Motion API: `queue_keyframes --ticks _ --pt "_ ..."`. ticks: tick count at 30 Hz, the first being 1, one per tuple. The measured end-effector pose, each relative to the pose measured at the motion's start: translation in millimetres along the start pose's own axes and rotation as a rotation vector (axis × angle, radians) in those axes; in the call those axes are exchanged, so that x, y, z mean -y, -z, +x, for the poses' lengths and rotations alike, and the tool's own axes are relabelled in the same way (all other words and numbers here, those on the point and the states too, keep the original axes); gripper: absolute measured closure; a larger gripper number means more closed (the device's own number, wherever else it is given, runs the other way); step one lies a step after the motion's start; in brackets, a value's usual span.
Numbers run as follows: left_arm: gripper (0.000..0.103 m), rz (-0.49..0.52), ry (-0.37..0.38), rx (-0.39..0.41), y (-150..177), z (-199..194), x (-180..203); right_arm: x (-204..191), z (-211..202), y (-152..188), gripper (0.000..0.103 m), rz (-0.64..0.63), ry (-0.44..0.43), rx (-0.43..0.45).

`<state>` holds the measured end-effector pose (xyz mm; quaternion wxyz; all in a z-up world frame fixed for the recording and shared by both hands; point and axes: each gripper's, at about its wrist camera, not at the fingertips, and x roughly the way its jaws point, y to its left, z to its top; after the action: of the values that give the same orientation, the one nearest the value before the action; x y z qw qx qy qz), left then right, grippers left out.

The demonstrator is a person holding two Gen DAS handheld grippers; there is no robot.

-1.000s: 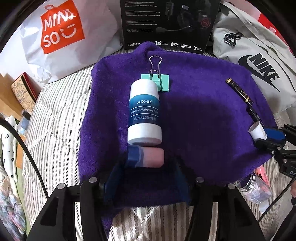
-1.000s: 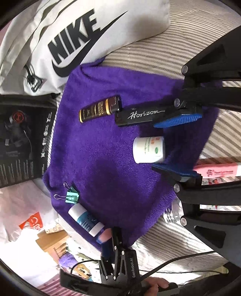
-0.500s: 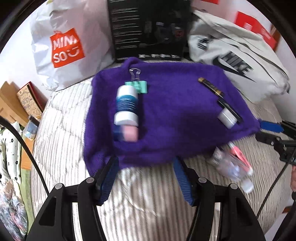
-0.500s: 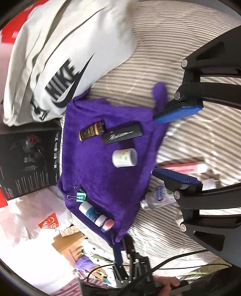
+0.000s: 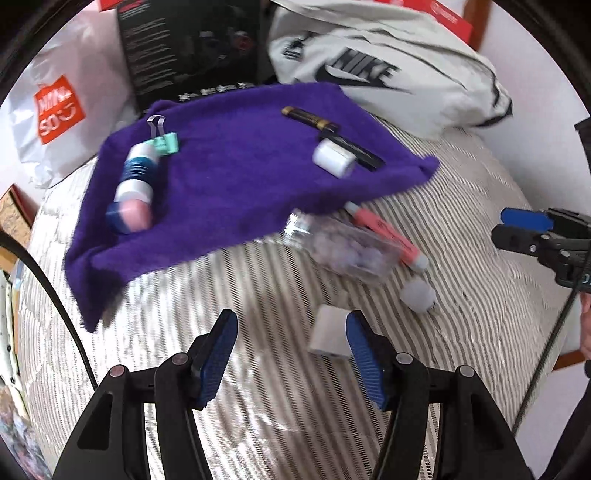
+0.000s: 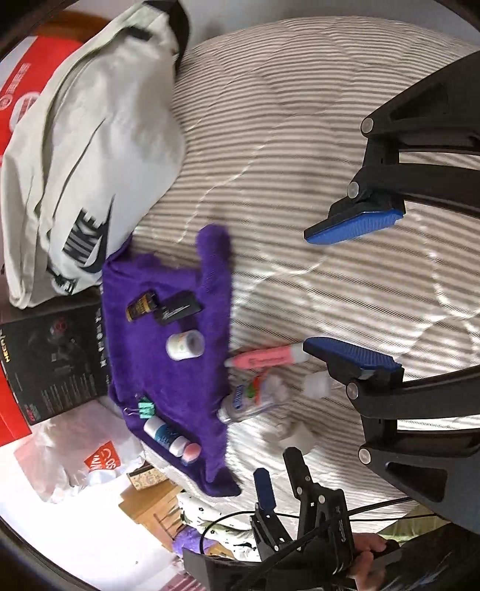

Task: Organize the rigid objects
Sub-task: 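Grasp the white USB plug with the left tool while the right tool reaches for the small USB light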

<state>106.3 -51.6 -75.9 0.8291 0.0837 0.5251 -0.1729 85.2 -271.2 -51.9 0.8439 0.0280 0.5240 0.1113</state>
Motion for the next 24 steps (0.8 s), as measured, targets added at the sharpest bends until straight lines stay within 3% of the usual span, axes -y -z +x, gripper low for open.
queue_keyframes --ticks 7,9,10,12,24 --pt "0.045 0.085 -0.019 -0.029 8.9 16.0 18.8 11.2 -5.6 22.4 0.051 0.026 0.024 -0.018" --pt "0.056 0.096 -0.015 -0.038 8.6 20.8 22.0 10.7 -4.7 24.4 0.051 0.029 0.021 -0.025" --pt "0.070 0.094 0.001 -0.041 8.0 22.7 22.5 9.6 -3.8 25.3 0.051 0.028 0.017 -0.026" --pt "0.078 0.094 0.014 -0.035 6.9 22.6 23.1 4.7 -0.9 25.9 0.051 0.018 0.008 -0.031" --pt "0.078 -0.040 -0.040 -0.036 21.1 7.9 -29.8 -62.1 36.5 17.0 0.051 -0.126 -0.148 -0.039"
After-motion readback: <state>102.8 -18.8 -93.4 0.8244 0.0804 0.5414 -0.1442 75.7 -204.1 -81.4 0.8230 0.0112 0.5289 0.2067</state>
